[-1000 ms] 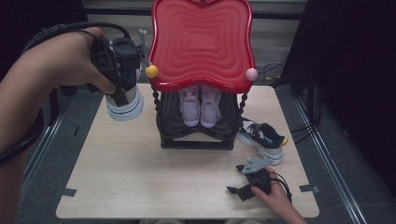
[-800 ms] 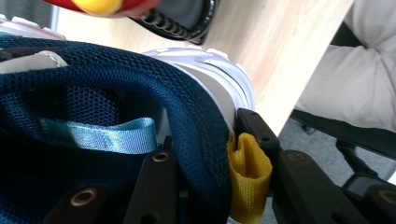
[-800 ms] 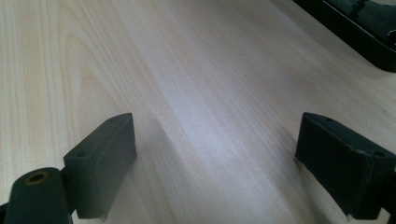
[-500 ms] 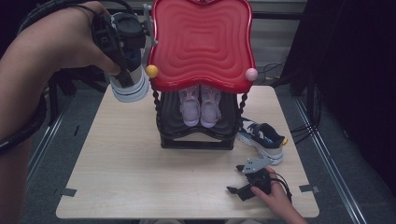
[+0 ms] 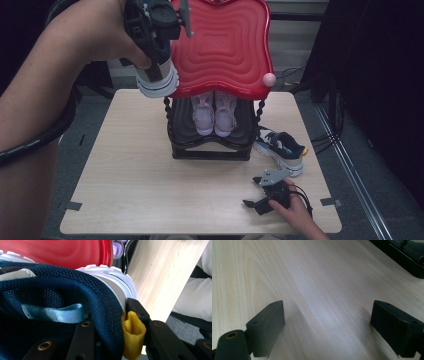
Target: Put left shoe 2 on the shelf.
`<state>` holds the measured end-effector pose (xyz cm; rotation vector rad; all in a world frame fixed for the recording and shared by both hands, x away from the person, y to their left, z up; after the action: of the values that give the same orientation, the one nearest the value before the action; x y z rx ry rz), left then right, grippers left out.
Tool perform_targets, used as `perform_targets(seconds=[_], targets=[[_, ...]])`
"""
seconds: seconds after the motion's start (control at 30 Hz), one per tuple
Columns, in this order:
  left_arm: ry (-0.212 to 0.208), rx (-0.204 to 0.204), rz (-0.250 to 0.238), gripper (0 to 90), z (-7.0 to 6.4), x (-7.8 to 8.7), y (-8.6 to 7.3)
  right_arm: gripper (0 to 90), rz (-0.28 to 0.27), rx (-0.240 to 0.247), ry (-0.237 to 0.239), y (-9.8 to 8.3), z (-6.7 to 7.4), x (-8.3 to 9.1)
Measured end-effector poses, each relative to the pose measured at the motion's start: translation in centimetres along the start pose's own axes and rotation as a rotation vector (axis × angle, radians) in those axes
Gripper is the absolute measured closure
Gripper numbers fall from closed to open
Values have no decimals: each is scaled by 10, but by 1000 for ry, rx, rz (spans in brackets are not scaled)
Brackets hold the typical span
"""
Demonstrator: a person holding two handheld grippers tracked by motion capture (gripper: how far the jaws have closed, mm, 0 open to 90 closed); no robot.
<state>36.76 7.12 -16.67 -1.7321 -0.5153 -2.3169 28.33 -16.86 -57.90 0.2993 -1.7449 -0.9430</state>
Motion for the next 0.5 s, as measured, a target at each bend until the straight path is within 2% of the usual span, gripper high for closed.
perform_targets(seconds=[0.17, 0.27, 0.37, 0.5], targets=[[6, -24, -2, 698, -3, -7, 15, 113, 0, 0, 0, 0, 0, 0], [29, -39, -12, 699, -1, -8, 23, 112, 0, 0, 0, 0, 0, 0], [25, -50, -21, 698, -1, -10, 31, 113, 0, 0, 0, 0, 0, 0], [40, -58, -29, 698, 1, -14, 40, 113, 0, 0, 0, 0, 0, 0]])
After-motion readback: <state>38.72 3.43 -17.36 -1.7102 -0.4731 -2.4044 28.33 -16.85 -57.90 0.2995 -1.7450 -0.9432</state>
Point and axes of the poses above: each handheld gripper's, and its own axes: x roughly backward along the jaws, y roughly out of its top, z roughly to its left, the point moved 10 cm from there along -x, roughly forward along the jaws, and after that the axes turned 11 degrees about x, right-handed, at the moved point
